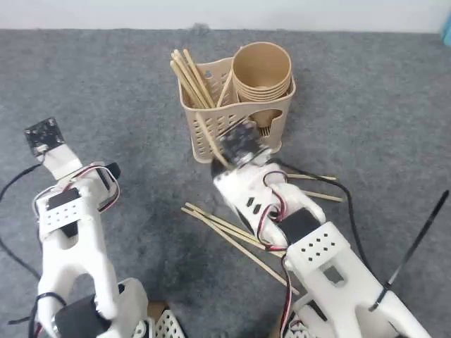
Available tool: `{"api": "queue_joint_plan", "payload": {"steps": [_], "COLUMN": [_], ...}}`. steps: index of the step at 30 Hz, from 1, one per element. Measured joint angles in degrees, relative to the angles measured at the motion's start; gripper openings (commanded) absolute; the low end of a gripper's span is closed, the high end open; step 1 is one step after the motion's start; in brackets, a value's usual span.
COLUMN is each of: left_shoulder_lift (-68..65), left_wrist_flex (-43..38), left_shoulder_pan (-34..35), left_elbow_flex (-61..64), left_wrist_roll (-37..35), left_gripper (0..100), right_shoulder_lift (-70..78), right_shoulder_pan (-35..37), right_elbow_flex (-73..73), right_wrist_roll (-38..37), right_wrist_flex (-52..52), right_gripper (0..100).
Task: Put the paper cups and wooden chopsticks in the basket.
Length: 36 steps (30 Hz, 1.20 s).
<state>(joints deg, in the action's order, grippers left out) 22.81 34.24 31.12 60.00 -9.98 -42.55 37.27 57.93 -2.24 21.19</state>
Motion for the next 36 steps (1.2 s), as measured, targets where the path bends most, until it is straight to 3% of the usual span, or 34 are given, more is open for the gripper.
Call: {"api": "queue_joint_plan", "payload": {"steps": [9, 26, 36], "left_shoulder_lift": [0.00, 0.00, 0.00], "left_wrist_flex": [0.00, 0.00, 0.00], "left_shoulder_pan": [0.00, 0.00, 0.00], "left_elbow_flex": [0.00, 0.00, 0.00], "left_wrist_roll": [0.00, 0.00, 0.00], "left_gripper": [27, 27, 27], "right_shoulder_lift": [-7.82, -11.87, 10.46], "right_shoulder_pan": [-2.90, -3.16, -3.69], "right_elbow_flex": [0.00, 0.00, -16.18], "right_wrist_roll": [11.52, 12.13, 8.09], "right_wrist_flex": [-14.95, -47.56, -49.76], "right_gripper": [0.8, 0.8, 0.8]}}
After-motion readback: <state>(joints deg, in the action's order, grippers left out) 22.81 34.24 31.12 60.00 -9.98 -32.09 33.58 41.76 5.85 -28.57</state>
